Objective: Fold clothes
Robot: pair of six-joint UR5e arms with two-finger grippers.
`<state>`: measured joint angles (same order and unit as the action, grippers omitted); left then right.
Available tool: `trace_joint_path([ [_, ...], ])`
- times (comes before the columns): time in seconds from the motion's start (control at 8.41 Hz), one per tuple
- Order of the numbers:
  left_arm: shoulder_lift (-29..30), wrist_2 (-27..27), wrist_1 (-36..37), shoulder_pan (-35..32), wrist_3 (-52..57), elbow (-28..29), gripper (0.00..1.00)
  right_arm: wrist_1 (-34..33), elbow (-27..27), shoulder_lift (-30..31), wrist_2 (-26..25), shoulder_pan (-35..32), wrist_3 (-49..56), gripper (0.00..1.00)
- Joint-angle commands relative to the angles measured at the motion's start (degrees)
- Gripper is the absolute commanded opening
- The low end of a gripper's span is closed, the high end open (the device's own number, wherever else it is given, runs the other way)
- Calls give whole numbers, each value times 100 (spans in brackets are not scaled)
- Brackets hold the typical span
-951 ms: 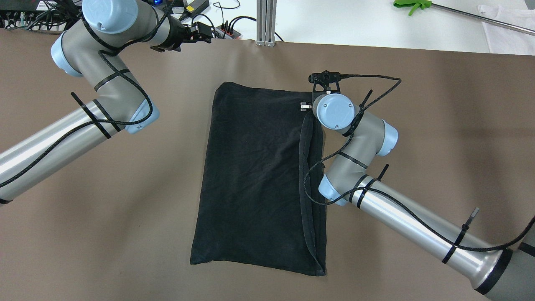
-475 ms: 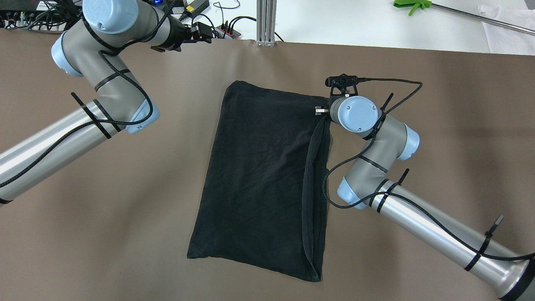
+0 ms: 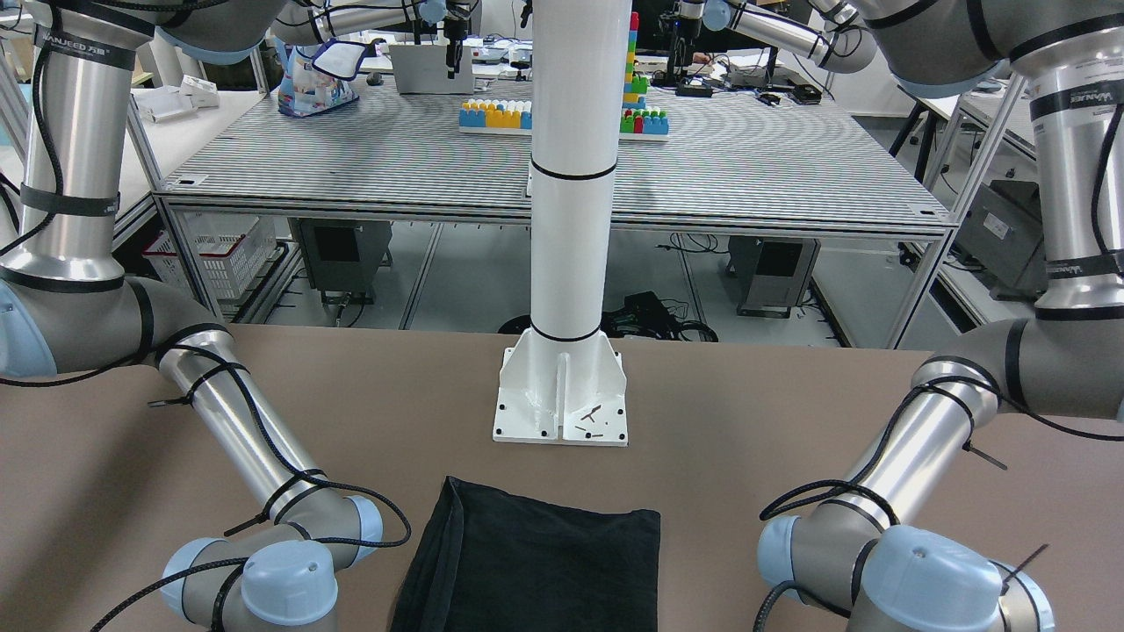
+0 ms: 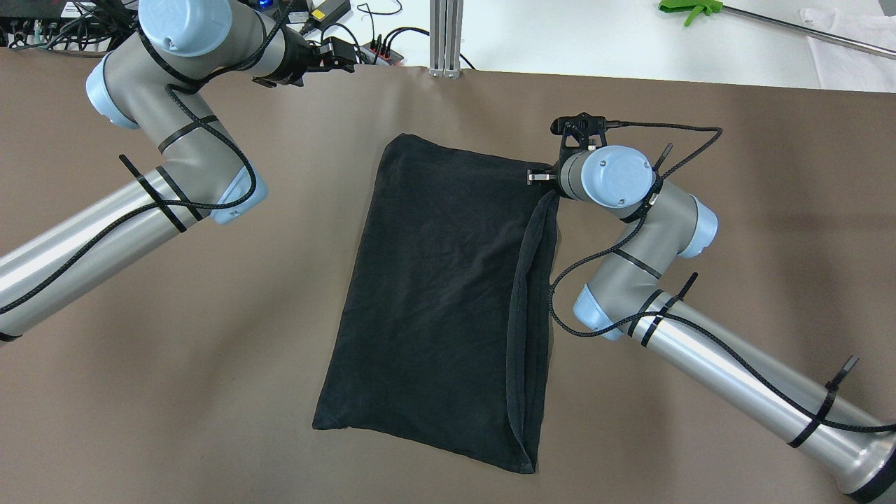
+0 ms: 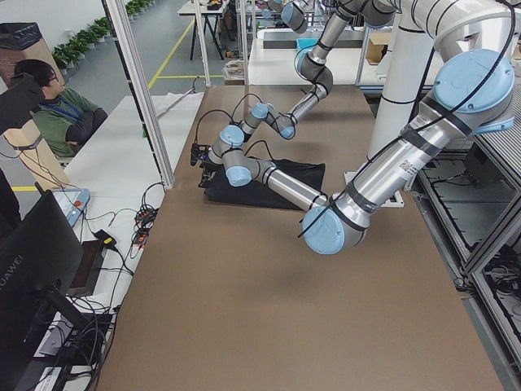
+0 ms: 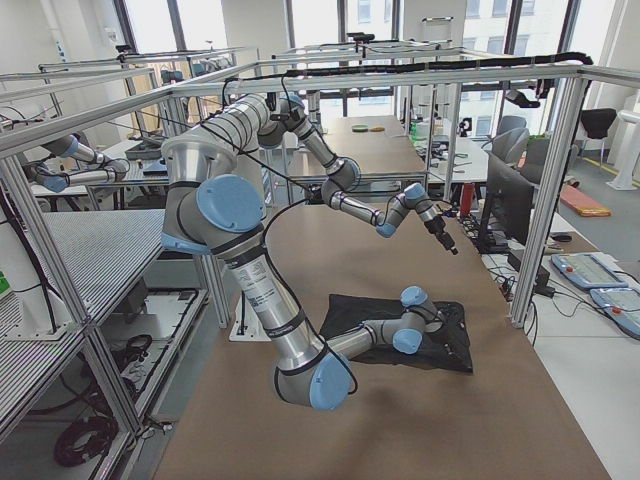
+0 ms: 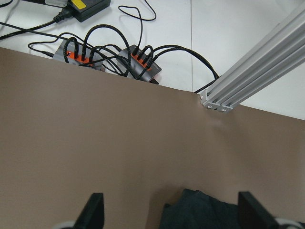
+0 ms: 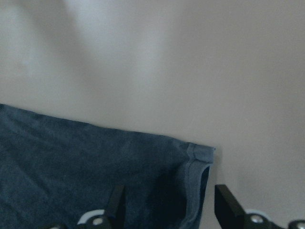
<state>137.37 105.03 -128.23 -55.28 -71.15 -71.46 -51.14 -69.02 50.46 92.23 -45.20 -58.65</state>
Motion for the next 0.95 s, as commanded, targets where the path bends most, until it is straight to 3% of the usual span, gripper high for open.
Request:
trace_joint_path([
  [0.0,0,0,9,0,-5,-25,100,-124,-410,156,199,-60,-627,94],
  [0.83,0,0,9,35,-13,-34,100,-300,-104,104,-195,265,-859,94],
])
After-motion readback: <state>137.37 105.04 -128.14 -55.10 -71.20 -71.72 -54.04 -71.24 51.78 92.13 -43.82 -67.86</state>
